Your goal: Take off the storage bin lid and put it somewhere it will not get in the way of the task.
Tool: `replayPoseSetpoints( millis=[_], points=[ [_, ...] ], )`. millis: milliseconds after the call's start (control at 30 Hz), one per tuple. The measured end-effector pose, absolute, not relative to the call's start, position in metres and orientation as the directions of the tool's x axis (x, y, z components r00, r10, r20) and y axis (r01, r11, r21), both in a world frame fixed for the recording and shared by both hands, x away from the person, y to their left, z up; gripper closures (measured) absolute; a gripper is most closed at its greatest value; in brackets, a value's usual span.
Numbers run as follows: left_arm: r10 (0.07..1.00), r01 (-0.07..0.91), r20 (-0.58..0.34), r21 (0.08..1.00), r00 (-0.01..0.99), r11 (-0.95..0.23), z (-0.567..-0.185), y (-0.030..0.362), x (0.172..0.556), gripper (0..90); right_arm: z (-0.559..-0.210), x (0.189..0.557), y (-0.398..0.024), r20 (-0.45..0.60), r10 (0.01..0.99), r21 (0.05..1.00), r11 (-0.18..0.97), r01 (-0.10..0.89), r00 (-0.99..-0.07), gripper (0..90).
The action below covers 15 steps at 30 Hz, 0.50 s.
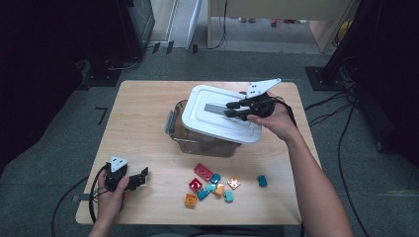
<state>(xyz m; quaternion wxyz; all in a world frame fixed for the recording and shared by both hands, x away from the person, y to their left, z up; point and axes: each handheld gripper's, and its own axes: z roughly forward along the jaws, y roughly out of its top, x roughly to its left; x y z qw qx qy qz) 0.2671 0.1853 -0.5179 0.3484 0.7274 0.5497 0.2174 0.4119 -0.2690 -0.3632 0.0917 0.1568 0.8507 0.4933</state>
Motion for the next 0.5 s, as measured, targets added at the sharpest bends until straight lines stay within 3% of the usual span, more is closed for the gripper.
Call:
replayPoseSetpoints(
  millis=[500],
  points=[
    [0.951, 0.649, -0.059, 0.744, 0.302, -0.160, -0.518, 0.185, 0.267, 14.5, -0.366, 0.400, -0.331, 0.014, 0.492, 0.883, 0.403, 0.241, -0.871, 68.3]
  ],
)
